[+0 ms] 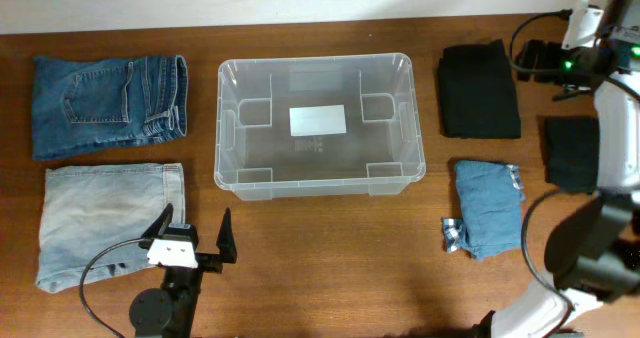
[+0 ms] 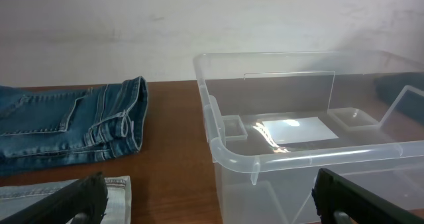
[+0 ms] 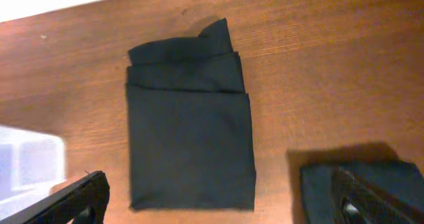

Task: Pack container
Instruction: 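Move the right gripper over the upper black folded garment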

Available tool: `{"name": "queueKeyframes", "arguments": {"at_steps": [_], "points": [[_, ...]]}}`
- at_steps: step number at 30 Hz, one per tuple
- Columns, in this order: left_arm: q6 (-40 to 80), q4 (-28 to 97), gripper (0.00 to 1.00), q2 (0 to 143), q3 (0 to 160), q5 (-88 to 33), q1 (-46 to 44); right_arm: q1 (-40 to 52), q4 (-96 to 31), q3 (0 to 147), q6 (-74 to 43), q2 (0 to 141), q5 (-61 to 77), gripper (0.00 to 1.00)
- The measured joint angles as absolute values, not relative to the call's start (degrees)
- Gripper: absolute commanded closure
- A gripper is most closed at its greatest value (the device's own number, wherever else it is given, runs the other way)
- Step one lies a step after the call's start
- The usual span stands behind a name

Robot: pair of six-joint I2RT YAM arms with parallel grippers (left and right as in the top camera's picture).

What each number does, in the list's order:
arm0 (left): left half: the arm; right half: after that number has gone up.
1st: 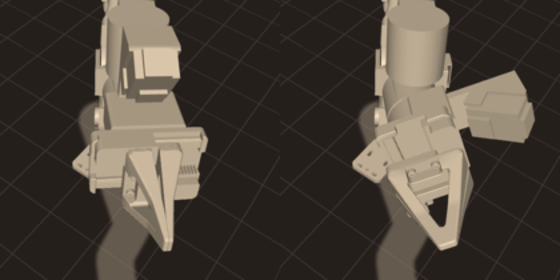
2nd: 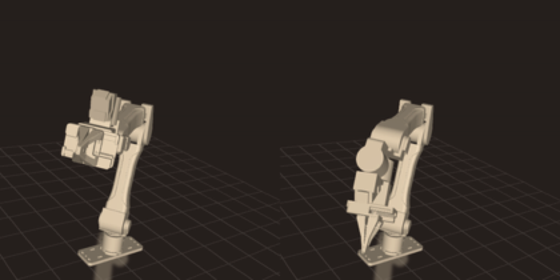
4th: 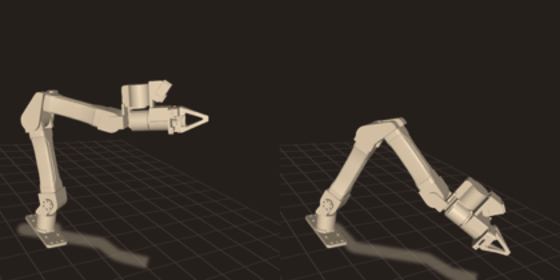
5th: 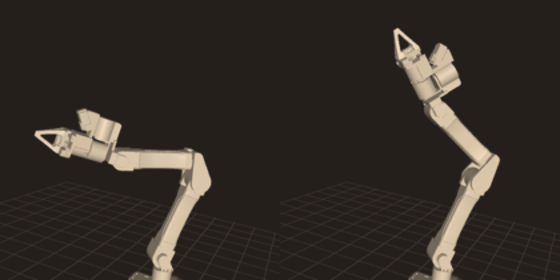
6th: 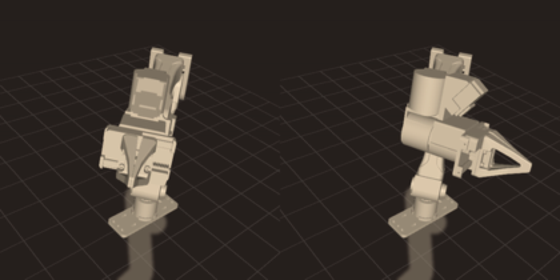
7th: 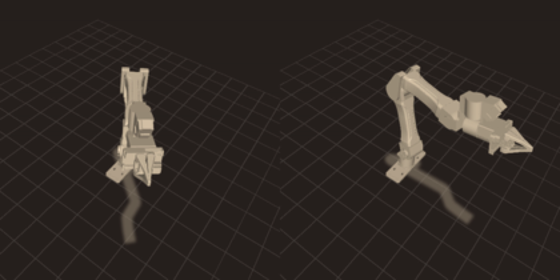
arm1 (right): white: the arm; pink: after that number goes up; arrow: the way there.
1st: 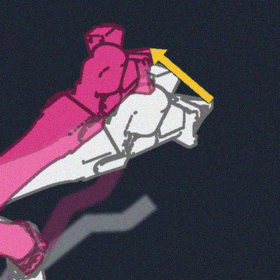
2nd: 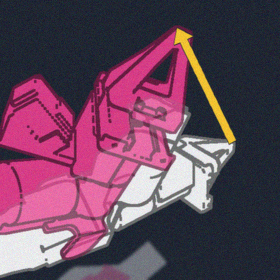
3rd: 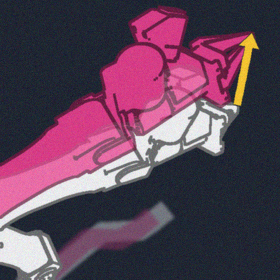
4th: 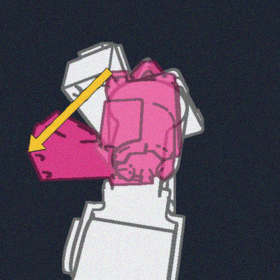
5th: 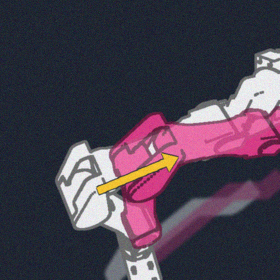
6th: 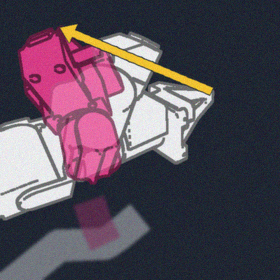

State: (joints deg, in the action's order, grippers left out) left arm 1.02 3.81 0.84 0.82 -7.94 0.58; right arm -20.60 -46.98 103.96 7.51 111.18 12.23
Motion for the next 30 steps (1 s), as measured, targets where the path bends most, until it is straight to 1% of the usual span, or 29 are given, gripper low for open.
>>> {"name": "queueKeyframes", "arguments": {"at_steps": [6, 12, 19, 30], "points": [[1.0, 3.8, 0.01, 0.8, 0.8, -7.9, 0.6, -20.6, -44.2, 104.2, 10.0, 119.3, 11.4, 0.02], [1.0, 3.8, 0.01, 0.8, 0.8, -7.9, 0.6, -20.4, -41.0, 104.1, 15.6, 126.5, 9.9, 0.02], [1.0, 3.8, 0.0, 0.8, 0.8, -7.9, 0.6, -19.0, -36.0, 104.1, 18.3, 129.8, 7.7, 0.02], [1.0, 3.8, 0.01, 0.8, 0.8, -7.9, 0.6, -16.7, -35.0, 104.2, 20.1, 132.7, 6.7, 0.02]]}}
